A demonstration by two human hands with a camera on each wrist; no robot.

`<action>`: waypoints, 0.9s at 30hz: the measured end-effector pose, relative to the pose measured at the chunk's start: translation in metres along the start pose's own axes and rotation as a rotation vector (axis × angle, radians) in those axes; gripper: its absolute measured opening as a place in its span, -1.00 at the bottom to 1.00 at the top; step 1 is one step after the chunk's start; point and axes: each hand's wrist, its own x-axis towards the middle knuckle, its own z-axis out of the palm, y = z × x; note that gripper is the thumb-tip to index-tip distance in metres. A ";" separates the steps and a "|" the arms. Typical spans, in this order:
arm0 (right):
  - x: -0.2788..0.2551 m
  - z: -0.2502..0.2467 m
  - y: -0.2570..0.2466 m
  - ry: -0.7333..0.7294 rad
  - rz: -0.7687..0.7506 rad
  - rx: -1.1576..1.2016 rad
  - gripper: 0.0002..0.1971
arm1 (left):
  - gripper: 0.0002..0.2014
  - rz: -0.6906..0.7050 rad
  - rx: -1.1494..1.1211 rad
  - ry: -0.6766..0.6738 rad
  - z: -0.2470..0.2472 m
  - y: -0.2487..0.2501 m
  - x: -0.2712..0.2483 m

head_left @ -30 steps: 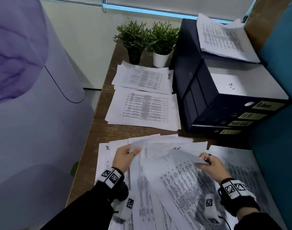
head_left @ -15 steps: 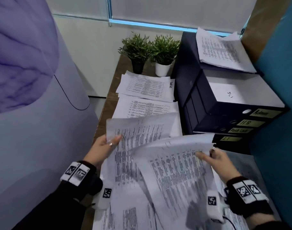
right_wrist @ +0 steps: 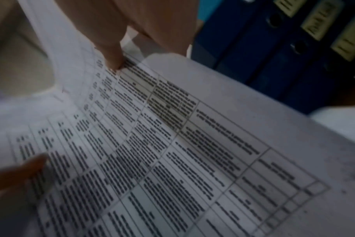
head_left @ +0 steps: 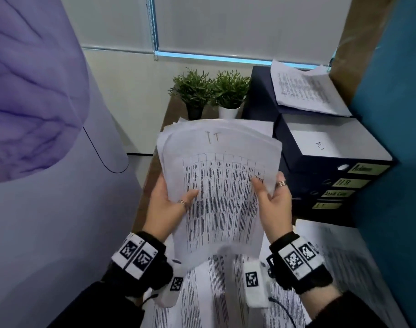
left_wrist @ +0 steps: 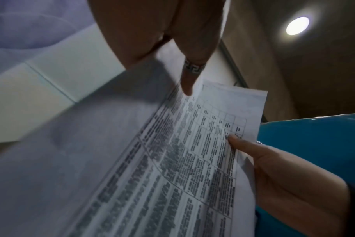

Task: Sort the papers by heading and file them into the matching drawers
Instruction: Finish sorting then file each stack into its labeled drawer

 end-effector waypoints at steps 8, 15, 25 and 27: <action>-0.017 -0.038 0.025 -0.063 0.016 -0.116 -0.49 | -0.54 -0.067 -0.033 -0.083 0.018 -0.038 -0.018; -0.003 -0.065 0.030 -0.274 0.263 -0.362 -0.80 | -0.79 -0.439 0.083 -0.215 0.012 -0.083 -0.010; 0.031 -0.062 0.012 -0.329 0.633 -0.240 -0.81 | -0.80 -0.249 0.116 -0.093 -0.013 -0.071 0.066; 0.022 -0.052 0.042 -0.176 0.747 -0.145 -0.66 | -0.76 -0.303 0.209 0.004 -0.026 -0.101 0.069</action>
